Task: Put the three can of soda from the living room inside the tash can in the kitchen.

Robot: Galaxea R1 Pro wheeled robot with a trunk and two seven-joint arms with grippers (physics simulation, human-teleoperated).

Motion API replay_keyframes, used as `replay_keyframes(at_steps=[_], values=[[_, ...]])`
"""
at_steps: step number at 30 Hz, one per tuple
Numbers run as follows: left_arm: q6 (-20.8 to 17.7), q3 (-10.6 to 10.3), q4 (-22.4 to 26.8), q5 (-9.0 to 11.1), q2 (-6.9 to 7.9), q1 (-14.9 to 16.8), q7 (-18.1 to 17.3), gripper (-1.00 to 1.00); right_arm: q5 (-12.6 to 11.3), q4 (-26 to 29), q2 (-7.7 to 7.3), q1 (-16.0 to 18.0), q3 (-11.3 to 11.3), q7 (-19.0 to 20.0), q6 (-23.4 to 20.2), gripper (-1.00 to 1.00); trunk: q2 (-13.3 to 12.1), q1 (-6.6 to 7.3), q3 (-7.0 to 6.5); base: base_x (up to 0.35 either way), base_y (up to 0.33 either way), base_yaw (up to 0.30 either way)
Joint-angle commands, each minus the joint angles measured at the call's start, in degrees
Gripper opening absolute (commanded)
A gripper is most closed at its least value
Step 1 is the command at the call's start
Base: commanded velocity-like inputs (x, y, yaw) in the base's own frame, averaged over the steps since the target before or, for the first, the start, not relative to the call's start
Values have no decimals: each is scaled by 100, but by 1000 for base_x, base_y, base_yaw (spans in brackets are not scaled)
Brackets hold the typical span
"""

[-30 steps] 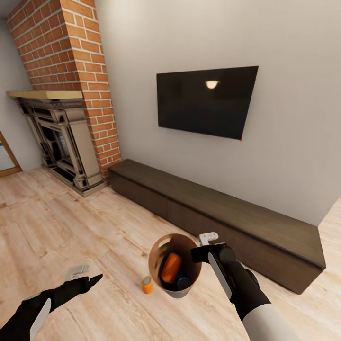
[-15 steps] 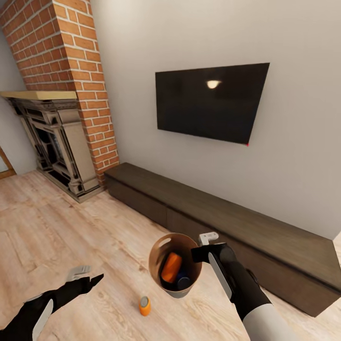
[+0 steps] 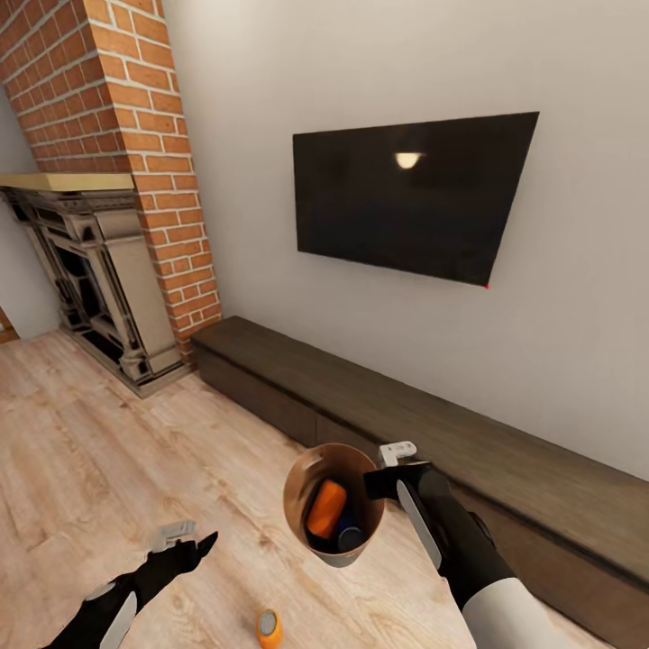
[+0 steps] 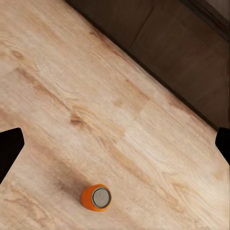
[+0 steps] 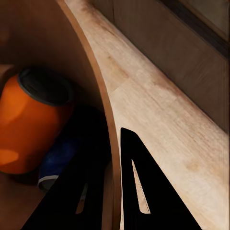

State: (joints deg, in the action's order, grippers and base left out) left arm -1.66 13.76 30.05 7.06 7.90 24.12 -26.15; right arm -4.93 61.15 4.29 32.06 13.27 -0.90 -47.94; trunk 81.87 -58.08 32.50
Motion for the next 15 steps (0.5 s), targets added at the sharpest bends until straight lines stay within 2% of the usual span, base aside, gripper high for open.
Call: replay_keyframes(at_steps=[1,7,11,15], values=[[197,-2,-153,0,-38,-2,4,100,-96,2,1,2,0,29,4,-100,0,1,-1,107,-11,0],[522,-5,-385,-2,-84,-1,13,100,-96,14,1,2,0,26,4,-100,0,1,-1,69,-3,0],[534,-5,-394,-3,-123,-1,13,100,-96,143,1,2,0,22,-11,-100,0,1,-1,242,0,0],[535,-4,-411,-8,-158,2,18,100,-96,170,-4,2,-4,24,-15,-100,0,1,-1,77,0,0]])
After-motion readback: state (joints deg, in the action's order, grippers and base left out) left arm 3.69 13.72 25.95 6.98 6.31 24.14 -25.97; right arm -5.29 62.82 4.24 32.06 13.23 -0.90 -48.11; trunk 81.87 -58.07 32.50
